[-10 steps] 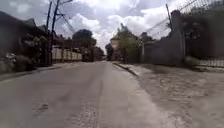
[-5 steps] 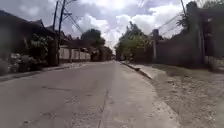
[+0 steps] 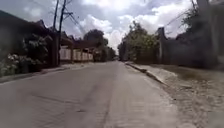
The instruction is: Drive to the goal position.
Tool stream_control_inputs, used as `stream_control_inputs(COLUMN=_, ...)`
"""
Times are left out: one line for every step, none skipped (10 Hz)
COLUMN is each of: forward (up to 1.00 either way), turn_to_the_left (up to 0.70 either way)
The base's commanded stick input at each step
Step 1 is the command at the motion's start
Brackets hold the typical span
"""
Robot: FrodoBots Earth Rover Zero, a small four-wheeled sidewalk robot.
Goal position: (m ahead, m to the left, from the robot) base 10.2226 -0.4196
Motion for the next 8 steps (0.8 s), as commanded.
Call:
stream_control_inputs(forward=1.00, turn_to_the_left=-0.34)
stream_control_inputs(forward=1.00, turn_to_the_left=0.00)
stream_control_inputs(forward=1.00, turn_to_the_left=0.00)
stream_control_inputs(forward=1.00, turn_to_the_left=0.00)
stream_control_inputs(forward=1.00, turn_to_the_left=0.00)
stream_control_inputs(forward=1.00, turn_to_the_left=0.00)
stream_control_inputs(forward=1.00, turn_to_the_left=0.00)
stream_control_inputs(forward=1.00, turn_to_the_left=0.00)
